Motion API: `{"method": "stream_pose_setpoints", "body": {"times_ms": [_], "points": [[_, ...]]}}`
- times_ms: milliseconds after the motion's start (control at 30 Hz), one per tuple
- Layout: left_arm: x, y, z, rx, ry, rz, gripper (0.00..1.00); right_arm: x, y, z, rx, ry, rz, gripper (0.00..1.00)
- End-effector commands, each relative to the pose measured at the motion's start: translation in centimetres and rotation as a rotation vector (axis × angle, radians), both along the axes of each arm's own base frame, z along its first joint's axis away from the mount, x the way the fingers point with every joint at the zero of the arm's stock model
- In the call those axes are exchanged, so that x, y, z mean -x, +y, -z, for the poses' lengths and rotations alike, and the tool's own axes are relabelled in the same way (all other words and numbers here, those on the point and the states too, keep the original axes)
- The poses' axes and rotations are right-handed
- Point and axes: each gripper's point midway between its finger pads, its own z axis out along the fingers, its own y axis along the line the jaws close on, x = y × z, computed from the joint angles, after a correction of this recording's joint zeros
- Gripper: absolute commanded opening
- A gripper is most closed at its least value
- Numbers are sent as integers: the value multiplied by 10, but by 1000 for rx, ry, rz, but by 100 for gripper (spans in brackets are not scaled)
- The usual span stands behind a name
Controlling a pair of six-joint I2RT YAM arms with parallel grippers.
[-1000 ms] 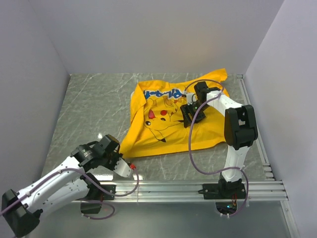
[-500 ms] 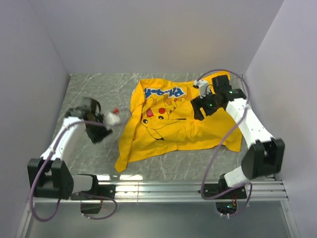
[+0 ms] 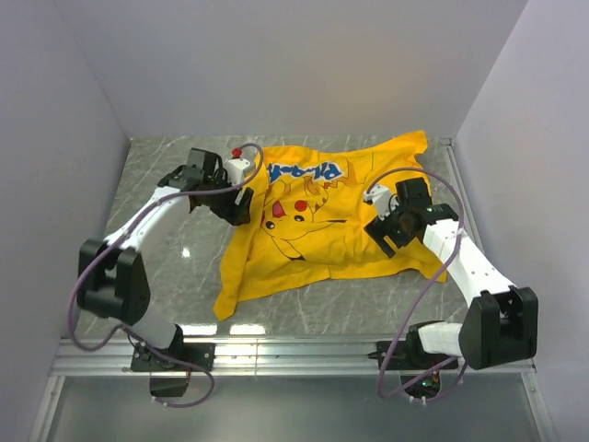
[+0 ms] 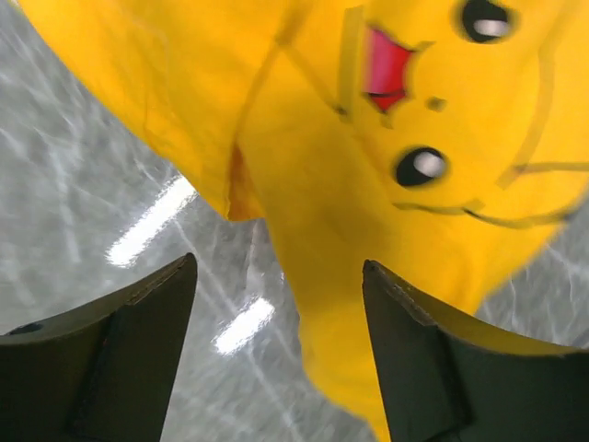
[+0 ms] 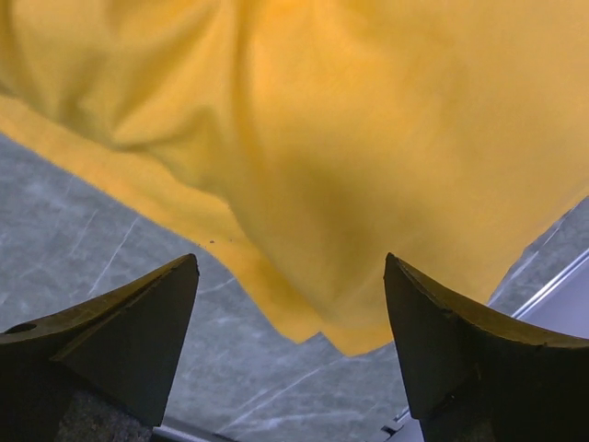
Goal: Put the pillow into the pillowcase
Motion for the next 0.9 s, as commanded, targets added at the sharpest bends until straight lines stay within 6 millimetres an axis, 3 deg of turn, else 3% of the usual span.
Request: {"method": "stream_pose_setpoints", "body": {"times_ms": [0,133,200,233,267,300,367,433,500,533,600,633,667,700,733,800,833,867], "points": [[-26,-7,20,83,57,-163,75,-33,-1,-1,1,-89,27,88],[-45,3,37,67,91,-209,61,-46,-4,21,25,-83,26,88],[-49,6,42,115,126,-212,33,-47,-6,35,31,-46,31,87],[-54,18,44,134,140,-248,22,-49,-8,43,35,-29,37,86],[-58,25,44,140,150,-261,1,-50,-9,47,34,-18,44,86],[-64,36,51,124,158,-294,0,-51,-11,49,35,-12,50,85],[-87,78,45,88,90,-405,0,-51,-14,52,24,7,61,84],[-105,143,48,-69,12,-571,0,-48,-16,42,8,-11,64,84],[-117,177,36,-174,-63,-623,28,-44,-16,33,-8,-32,47,85],[-117,182,29,-165,-83,-608,42,-42,-16,18,-14,-81,37,86],[-109,161,-4,-111,-173,-448,80,-33,-20,12,-16,-131,18,89],[-104,145,-15,-101,-212,-378,99,-35,-23,-9,1,-238,-19,92],[-92,130,-35,-82,-261,-310,99,-24,-25,0,15,-244,-45,93],[-75,112,-37,-83,-247,-188,99,-21,-28,-2,48,-281,-105,94],[-61,78,-46,-49,-254,-68,99,-18,-29,-15,65,-349,-142,95],[-33,48,-51,-46,-267,49,99,-5,-31,-3,95,-369,-212,96],[-15,19,-46,-67,-274,149,99,-5,-30,-9,143,-435,-296,97],[5,8,-31,-88,-256,196,99,4,-31,11,163,-418,-335,98]]}}
